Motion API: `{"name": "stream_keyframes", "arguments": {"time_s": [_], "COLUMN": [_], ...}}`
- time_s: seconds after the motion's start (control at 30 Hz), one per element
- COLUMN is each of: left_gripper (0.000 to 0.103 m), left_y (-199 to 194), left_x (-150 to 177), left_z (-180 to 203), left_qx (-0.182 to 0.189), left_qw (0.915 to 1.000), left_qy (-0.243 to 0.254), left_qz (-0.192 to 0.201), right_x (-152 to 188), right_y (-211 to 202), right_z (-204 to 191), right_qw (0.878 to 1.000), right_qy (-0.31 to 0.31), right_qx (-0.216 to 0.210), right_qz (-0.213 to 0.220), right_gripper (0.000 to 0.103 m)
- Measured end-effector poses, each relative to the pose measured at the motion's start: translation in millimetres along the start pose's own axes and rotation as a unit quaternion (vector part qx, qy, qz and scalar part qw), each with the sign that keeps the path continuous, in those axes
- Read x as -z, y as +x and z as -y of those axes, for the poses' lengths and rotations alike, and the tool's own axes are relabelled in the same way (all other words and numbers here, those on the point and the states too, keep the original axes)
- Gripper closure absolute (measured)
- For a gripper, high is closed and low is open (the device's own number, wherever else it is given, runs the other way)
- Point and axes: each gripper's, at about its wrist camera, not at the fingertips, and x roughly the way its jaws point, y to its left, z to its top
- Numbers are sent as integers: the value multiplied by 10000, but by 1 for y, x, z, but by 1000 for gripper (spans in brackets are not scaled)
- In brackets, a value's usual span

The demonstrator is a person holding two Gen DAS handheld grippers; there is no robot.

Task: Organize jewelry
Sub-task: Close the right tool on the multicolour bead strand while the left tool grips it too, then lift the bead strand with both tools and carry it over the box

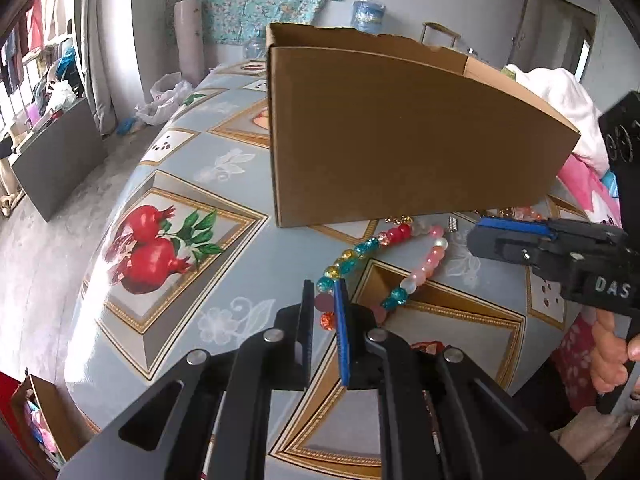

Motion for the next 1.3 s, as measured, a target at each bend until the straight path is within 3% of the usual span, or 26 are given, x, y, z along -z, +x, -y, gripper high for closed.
{"name": "stream_keyframes", "arguments": {"time_s": [0.3, 0.47, 0.57, 0.67, 0.9, 1.07, 1.3], "left_gripper": [93, 93, 93, 93, 93, 82, 80], "left_y": [-1, -2, -2, -1, -10, -11, 1], "left_x": [9, 12, 12, 12, 9, 7, 6], "left_z": [-12, -18, -24, -28, -32, -30, -24], "left_qx": [215, 328, 387, 472, 788, 726, 468], "left_qw": [9996, 9992, 9988, 9980, 9952, 9963, 9987], "left_qy": [-126, -193, -253, -360, -376, -284, -122], "left_qz": [93, 155, 169, 205, 443, 363, 127], "right_x": [-18, -21, -18, -15, -8, -5, -6], "right_y": [28, 41, 43, 45, 45, 48, 42], "right_z": [-10, -23, -35, -45, -59, -64, -49], "right_qw": [9990, 9962, 9939, 9918, 9898, 9900, 9918], "right_qy": [-63, -405, -637, -794, -865, -833, -760], "right_qx": [380, 673, 772, 836, 927, 941, 809], "right_qz": [-245, -383, -469, -551, -655, -641, -630], "right_gripper": [79, 79, 82, 93, 95, 94, 91]}}
